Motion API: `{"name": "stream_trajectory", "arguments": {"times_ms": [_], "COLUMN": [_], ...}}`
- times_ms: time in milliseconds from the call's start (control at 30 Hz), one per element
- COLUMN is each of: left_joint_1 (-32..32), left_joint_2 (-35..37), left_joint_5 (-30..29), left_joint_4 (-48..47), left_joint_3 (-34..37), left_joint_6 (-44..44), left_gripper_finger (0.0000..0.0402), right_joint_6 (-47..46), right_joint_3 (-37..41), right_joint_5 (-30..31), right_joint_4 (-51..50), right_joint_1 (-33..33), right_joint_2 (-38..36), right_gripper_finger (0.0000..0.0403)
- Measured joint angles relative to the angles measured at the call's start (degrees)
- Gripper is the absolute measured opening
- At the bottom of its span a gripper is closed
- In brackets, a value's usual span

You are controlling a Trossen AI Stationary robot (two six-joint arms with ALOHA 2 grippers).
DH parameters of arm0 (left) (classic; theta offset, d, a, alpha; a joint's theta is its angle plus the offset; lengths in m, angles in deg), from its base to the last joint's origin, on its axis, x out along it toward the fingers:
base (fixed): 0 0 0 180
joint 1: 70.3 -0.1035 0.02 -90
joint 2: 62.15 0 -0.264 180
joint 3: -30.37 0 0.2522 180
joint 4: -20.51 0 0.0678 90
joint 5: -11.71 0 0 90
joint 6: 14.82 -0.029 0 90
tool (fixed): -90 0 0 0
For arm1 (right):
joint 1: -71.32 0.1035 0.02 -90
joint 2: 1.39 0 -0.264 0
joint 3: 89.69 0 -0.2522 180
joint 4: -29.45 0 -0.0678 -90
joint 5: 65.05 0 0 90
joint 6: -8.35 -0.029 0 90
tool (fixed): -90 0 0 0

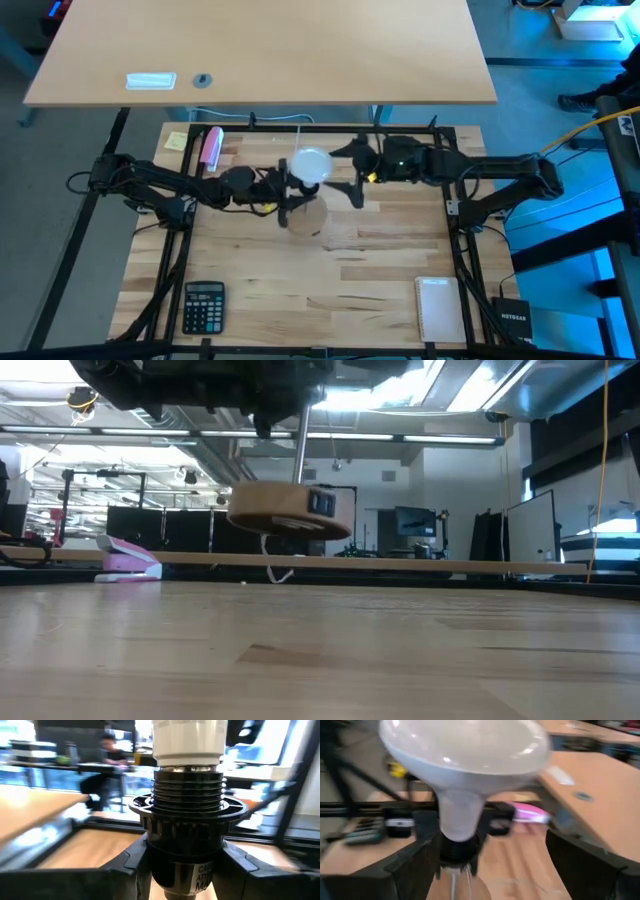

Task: Screw lightbulb
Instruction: Remove the white lightbulb from the brown lamp

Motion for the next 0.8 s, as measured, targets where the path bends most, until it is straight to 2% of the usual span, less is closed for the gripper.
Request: {"name": "stream_trajectory", "arguments": {"times_ms": [100, 233, 400, 667, 800], "left_joint_1": [-1.2, -2.9, -4.5, -5.1, -4.7], "left_joint_2": [0.0, 0.0, 0.0, 0.0, 0.0], "left_joint_5": [-5.9, -14.5, -23.3, -25.0, -25.0], "left_joint_4": [-0.5, -1.0, -0.8, -0.9, -1.0], "left_joint_3": [0.0, 0.0, 0.0, 0.0, 0.0], "left_joint_6": [-2.2, -5.5, -8.2, -8.0, -7.9], "left_gripper_finger": [0.0138, 0.0144, 0.0143, 0.0145, 0.0143], "right_joint_6": [-2.2, -5.2, -6.2, -6.0, -6.0], "right_joint_3": [0.0, 0.0, 0.0, 0.0, 0.0], "right_joint_5": [5.7, 9.7, 12.1, 20.3, 21.7], "right_joint_4": [-1.8, -2.2, 4.6, 24.2, 31.2], "right_joint_1": [0.0, 0.0, 0.0, 0.0, 0.0], "right_joint_2": [-1.0, -0.5, 2.8, 13.1, 16.3], "right_gripper_finger": [0.0362, 0.0362, 0.0362, 0.0362, 0.0362]}}
